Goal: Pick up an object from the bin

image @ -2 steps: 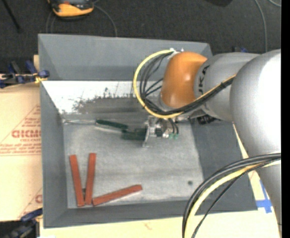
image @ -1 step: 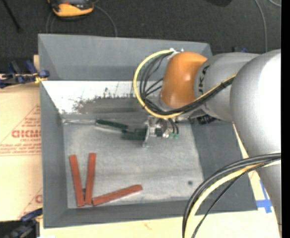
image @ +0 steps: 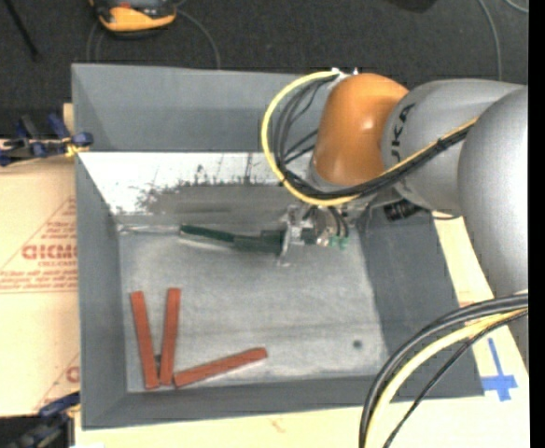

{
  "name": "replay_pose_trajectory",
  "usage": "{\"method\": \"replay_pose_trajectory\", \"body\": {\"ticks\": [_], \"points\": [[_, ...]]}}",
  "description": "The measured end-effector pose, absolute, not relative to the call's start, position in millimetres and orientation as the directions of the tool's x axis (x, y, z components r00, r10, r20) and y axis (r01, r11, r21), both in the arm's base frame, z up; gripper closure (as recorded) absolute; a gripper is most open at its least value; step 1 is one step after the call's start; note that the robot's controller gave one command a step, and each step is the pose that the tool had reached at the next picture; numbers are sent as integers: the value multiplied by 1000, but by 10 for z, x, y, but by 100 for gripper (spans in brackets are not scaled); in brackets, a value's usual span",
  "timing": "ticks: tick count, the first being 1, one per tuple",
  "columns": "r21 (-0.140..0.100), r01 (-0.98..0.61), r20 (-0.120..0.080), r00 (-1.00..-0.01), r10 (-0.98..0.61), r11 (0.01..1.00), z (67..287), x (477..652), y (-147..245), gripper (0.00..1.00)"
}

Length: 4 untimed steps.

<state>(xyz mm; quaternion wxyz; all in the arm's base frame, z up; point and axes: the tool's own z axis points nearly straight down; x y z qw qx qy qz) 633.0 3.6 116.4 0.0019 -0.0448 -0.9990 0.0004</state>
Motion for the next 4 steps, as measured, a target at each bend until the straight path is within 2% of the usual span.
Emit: {"method": "replay_pose_trajectory", "body": {"ticks": [1, 2, 3, 4], "points": [[1, 136, -9, -991, 136, 991, 1446, 6279, 283, 100], [0, 139, 2, -990, 139, 990, 1771, 6241, 201, 100], [-2, 139, 2, -990, 139, 990, 2004, 6263, 162, 100], [-1, -77, -7, -997, -77, 997, 1760, 6171, 531, 0]]}}
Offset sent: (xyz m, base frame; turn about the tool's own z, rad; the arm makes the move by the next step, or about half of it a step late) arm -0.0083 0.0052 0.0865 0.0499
